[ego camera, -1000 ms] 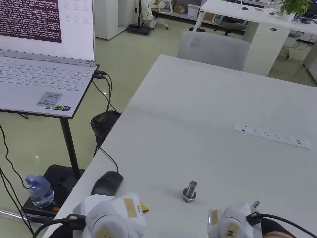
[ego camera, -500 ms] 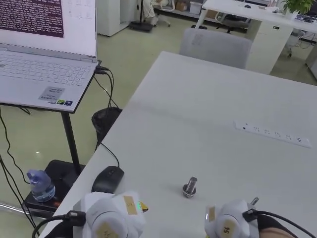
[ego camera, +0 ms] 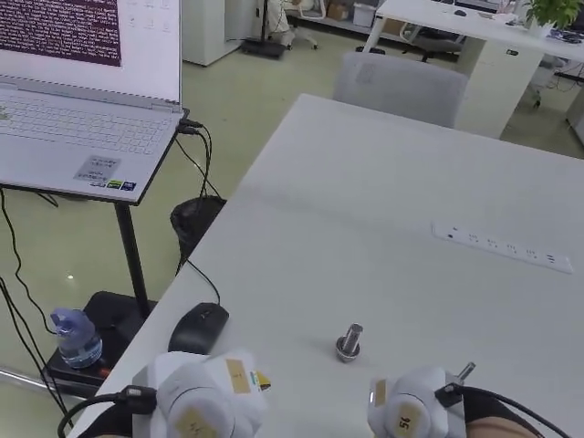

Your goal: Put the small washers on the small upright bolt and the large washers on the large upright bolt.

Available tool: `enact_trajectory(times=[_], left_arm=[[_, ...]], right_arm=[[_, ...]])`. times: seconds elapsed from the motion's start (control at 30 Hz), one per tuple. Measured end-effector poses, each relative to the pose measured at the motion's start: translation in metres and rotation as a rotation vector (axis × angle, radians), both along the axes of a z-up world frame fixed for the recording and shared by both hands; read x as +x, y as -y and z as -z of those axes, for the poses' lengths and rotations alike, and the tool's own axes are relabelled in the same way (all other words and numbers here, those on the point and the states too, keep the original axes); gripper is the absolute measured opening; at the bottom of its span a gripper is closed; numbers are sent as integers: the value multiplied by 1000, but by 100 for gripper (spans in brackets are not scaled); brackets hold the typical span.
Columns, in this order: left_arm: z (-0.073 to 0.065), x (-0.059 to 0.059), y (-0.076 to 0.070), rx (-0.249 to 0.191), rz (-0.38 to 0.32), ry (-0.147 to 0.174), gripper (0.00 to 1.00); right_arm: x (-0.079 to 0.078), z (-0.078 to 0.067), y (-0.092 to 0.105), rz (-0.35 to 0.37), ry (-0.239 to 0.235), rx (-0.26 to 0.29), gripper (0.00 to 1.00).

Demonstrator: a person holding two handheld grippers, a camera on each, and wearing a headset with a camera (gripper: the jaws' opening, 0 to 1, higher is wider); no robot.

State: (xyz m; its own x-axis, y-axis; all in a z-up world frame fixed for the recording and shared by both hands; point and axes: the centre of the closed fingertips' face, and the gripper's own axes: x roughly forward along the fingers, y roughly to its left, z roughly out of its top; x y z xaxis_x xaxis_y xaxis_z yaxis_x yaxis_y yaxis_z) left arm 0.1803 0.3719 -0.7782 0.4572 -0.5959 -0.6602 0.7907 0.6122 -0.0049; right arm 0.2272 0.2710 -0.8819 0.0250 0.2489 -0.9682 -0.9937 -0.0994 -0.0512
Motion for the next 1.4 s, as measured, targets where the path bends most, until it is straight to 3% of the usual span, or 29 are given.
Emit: enact_trajectory(times=[0.4, 0.63, 0.83, 1.07, 1.4], left_arm=[[-2, 1, 4, 4, 3, -2, 66], [0, 1, 6, 2, -1, -9, 65], [1, 6, 8, 3, 5, -9, 66], [1, 19, 8, -12, -14, 0, 69], [7, 25, 9, -12, -17, -28, 75]], right_arm=[[2, -2, 1, 73, -41, 28, 13], [8, -6, 14, 123, -56, 43, 13], [21, -14, 43, 182, -45, 39, 13], [36, -23, 84, 243, -32, 20, 13], [57, -35, 143, 301, 0, -22, 13]])
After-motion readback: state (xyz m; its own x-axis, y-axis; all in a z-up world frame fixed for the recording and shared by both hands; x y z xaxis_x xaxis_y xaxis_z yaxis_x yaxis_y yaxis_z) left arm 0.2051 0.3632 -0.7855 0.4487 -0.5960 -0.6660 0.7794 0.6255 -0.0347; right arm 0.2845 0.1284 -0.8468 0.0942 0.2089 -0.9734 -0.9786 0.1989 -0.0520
